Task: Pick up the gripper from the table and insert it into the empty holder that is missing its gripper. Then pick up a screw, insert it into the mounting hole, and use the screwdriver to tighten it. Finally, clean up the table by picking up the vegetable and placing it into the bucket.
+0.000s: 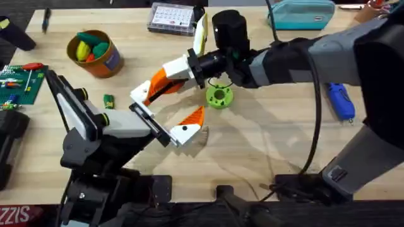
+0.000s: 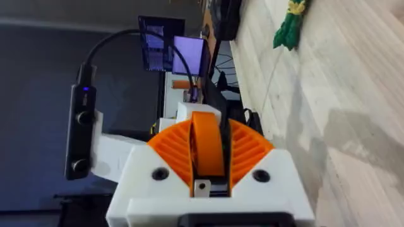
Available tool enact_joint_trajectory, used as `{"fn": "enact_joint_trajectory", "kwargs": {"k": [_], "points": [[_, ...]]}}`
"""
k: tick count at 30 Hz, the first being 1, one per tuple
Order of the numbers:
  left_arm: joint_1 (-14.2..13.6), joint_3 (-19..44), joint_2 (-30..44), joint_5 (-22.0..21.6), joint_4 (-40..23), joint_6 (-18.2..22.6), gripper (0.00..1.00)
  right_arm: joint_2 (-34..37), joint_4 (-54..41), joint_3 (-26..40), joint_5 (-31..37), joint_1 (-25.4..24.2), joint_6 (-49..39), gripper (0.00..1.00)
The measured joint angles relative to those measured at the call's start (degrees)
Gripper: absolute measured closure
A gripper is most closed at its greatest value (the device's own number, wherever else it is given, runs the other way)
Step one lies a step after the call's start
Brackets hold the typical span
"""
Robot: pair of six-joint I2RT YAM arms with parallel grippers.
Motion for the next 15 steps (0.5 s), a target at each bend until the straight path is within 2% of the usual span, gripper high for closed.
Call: {"fn": "enact_joint_trajectory", "kwargs": {"k": [7,10,15], "points": [[-0.13,0.0,0.0,1.04,0.02,1.1,0.016,0.72,2.51,-0.04,-1.91,-0.76,0.02,0.749],[-0.13,0.0,0.0,1.4,0.04,1.37,0.016,0.74,2.53,-0.04,-2.05,-0.91,0.02,0.706],[-0.67,0.0,-0.07,3.17,0.04,2.11,0.016,0.74,2.35,-0.04,-1.38,-1.66,0.0,0.575]]}}
